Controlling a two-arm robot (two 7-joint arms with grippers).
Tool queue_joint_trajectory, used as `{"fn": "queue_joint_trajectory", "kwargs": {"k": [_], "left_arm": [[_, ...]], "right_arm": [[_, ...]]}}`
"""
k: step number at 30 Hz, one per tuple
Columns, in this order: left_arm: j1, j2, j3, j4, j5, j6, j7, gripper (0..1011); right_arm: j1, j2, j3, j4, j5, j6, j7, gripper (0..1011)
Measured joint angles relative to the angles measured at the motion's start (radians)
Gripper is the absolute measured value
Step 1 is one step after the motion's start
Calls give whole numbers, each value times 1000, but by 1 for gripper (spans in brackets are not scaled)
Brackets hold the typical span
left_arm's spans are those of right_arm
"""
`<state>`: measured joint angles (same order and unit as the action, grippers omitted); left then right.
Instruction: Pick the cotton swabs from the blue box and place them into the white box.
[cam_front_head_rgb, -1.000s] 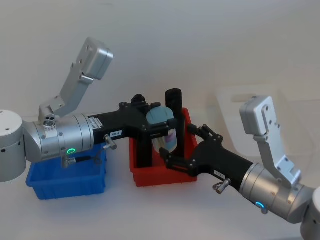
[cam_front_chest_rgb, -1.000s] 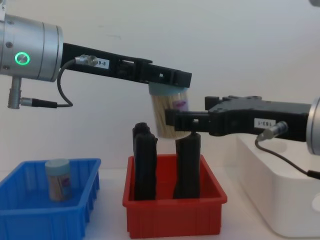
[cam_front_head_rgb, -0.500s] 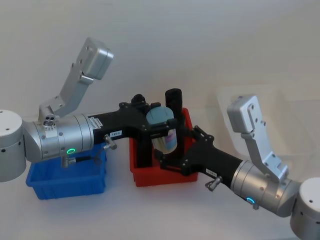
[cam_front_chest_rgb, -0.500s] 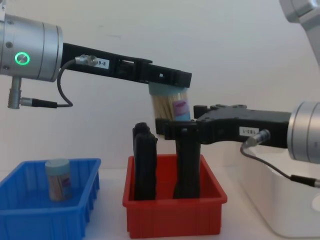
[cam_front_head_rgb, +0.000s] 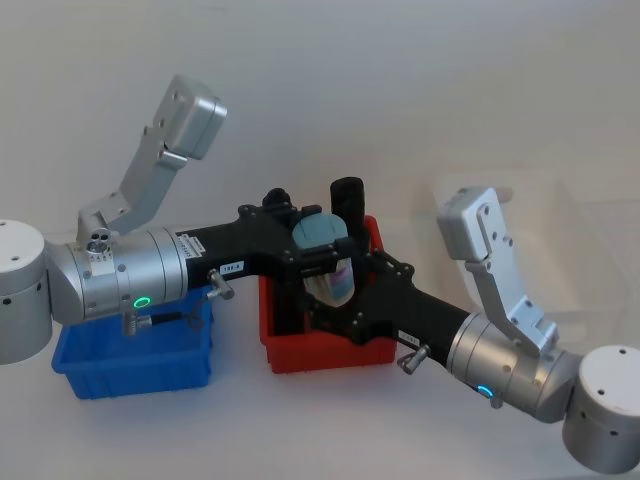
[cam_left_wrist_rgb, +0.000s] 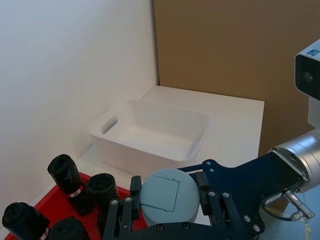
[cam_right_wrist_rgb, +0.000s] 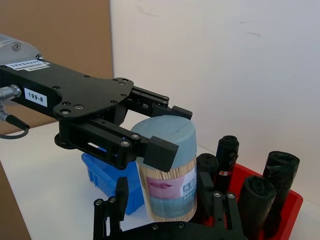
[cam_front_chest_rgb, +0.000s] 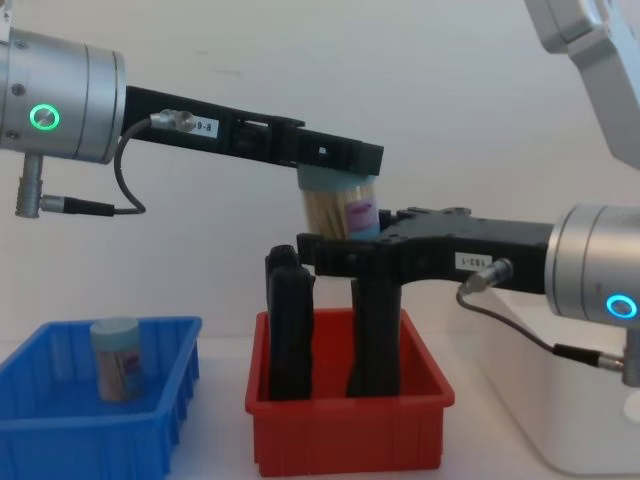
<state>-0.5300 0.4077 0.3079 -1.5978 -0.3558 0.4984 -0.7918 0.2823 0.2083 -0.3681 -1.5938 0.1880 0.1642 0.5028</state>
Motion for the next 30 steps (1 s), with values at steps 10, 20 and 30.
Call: {"fn": "queue_joint_trajectory", "kwargs": {"k": [10,20,30], "left_arm": [[0,0,0,0,0,0,0,653],[0,0,-1,0,0,0,0,653],[0,0,0,0,-1,0,0,918]], "right_arm": [[19,-11,-8,25,-14,-21,16,662],[26,-14,-13,34,-23,-33,20,642],[29,-14,-21,35,-26,-41,26,642]]}}
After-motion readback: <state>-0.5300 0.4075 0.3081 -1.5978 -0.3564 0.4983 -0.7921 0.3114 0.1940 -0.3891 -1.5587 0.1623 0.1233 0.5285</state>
